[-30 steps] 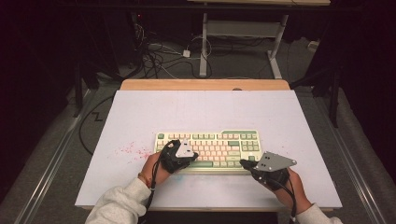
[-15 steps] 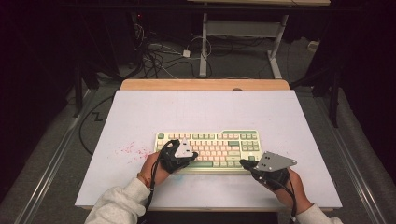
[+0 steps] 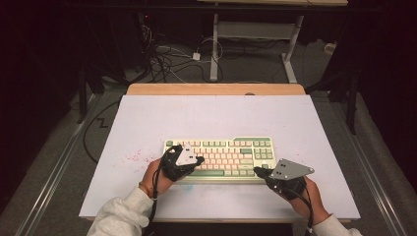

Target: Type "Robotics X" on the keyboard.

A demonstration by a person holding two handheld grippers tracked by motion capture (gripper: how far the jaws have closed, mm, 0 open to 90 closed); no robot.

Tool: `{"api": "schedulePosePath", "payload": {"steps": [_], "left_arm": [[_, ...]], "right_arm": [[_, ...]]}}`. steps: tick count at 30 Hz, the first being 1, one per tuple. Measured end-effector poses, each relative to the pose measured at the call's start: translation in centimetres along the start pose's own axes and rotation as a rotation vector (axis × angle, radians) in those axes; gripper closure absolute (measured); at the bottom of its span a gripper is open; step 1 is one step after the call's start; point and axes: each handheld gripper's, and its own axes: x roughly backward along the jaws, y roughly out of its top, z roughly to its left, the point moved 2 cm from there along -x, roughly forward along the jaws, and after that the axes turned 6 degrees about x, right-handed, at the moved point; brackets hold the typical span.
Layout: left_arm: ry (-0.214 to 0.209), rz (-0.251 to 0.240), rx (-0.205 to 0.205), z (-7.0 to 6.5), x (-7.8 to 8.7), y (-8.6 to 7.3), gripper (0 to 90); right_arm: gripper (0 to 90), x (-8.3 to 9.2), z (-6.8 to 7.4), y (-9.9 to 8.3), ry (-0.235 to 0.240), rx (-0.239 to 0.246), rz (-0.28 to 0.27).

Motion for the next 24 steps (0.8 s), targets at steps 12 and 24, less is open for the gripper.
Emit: {"api": "schedulePosePath", "payload": {"steps": [12,24], "left_arm": [[0.03,-0.017,-0.004,0.2,1.3,-0.9,86.3],[0.063,-0.024,0.001,0.6,2.5,-2.3,86.3]], "right_arm": [[88.9,-0.1,-0.2,0.0,-0.006,-0.002,-0.001],[88.9,-0.2,-0.4,-0.1,-0.008,-0.008,0.001]]}}
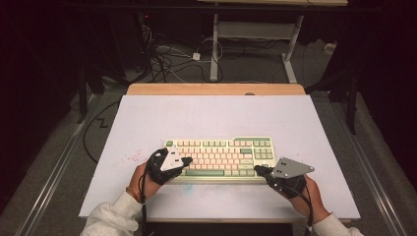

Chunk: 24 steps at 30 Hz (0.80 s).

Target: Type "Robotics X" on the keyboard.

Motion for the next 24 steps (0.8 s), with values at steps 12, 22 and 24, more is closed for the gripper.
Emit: {"api": "schedulePosePath", "payload": {"steps": [12,22,24], "left_arm": [[0.032,-0.022,0.021,0.2,1.3,-1.4,86.2],[0.055,-0.018,0.022,0.2,2.0,-2.6,82.7],[0.06,-0.022,0.025,0.2,2.1,-2.8,79.3]], "right_arm": [[89.0,-0.4,-0.2,0.0,-0.001,-0.003,0.002],[89.0,-0.6,-0.2,0.1,0.001,-0.005,0.004],[88.9,-0.7,-0.3,0.2,0.003,0.0,0.002]]}}
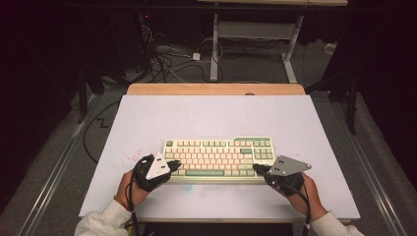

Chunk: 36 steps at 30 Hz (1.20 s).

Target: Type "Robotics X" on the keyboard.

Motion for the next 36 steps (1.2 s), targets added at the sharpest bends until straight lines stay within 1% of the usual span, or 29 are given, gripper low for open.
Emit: {"api": "schedulePosePath", "payload": {"steps": [3,5,6,7,9,10,11,12,14,16,17,18,20,23,27,28,30,36], "left_arm": [[0.016,-0.008,0.007,0.0,0.3,-0.4,67.9],[0.016,-0.008,0.016,0.0,0.4,-0.7,57.3],[0.028,-0.013,0.011,0.1,0.5,-0.9,53.7],[0.035,-0.015,0.014,0.1,0.5,-1.0,51.8],[0.039,-0.018,0.021,0.0,0.7,-1.4,45.8],[0.046,-0.016,0.02,0.0,0.7,-1.5,44.8],[0.058,-0.012,0.03,-0.1,0.7,-1.7,41.3],[0.065,-0.015,0.033,-0.1,0.8,-1.8,34.3],[0.066,-0.02,0.042,-0.2,0.9,-2.1,33.5],[0.073,-0.023,0.055,-0.2,1.0,-2.3,27.8],[0.077,-0.021,0.054,-0.2,1.0,-2.4,27.2],[0.071,-0.023,0.059,-0.2,1.1,-2.6,27.2],[0.069,-0.023,0.064,-0.2,1.2,-2.8,22.0],[0.065,-0.026,0.072,-0.2,1.4,-3.1,21.6],[0.064,-0.017,0.084,-0.2,1.4,-3.5,21.6],[0.066,-0.016,0.089,-0.1,1.4,-3.6,20.7],[0.071,-0.015,0.095,-0.1,1.5,-3.7,17.3],[0.072,-0.017,0.103,-0.1,1.6,-3.9,17.3]], "right_arm": [[89.0,-0.1,0.0,0.1,0.0,-0.001,-0.001],[89.0,-0.2,-0.2,0.3,-0.003,0.0,-0.003],[89.0,-0.3,-0.2,0.4,-0.002,-0.002,-0.007],[89.0,-0.4,-0.3,0.5,-0.003,0.002,-0.009],[89.0,-0.5,-0.4,0.7,-0.002,0.001,-0.013],[89.2,-0.6,-0.5,0.8,-0.002,-0.001,-0.016],[89.2,-0.7,-0.5,0.9,-0.001,-0.005,-0.015],[89.2,-0.9,-0.5,1.0,0.003,-0.003,-0.017],[89.2,-1.1,-0.6,1.2,0.005,0.0,-0.014],[89.2,-1.5,-0.6,1.4,0.013,-0.001,-0.017],[89.2,-1.7,-0.6,1.5,0.016,-0.003,-0.017],[89.2,-1.9,-0.6,1.6,0.019,0.0,-0.014],[89.3,-2.4,-0.6,1.9,0.026,0.006,-0.011],[89.2,-3.3,-0.4,2.4,0.038,0.019,-0.006],[89.2,-4.5,-0.4,3.2,0.052,0.027,-0.003],[89.3,-4.9,-0.3,3.5,0.054,0.036,0.0],[89.3,-5.6,-0.3,3.9,0.062,0.043,0.007],[89.2,-8.0,-0.2,4.6,0.072,0.051,0.042]]}}
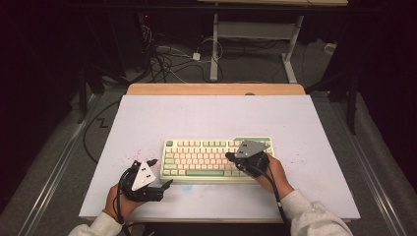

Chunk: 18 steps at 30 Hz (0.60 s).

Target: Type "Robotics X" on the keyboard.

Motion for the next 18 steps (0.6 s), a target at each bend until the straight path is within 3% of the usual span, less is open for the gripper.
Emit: {"api": "schedulePosePath", "payload": {"steps": [10,18], "left_arm": [[-0.003,0.015,-0.012,-0.1,-0.2,-0.1,17.3],[-0.006,0.019,-0.014,-0.1,-0.3,-0.1,17.3]], "right_arm": [[89.2,-2.5,-0.3,0.6,0.013,0.016,0.048],[89.2,-3.3,-0.6,0.5,0.009,0.02,0.081]]}}
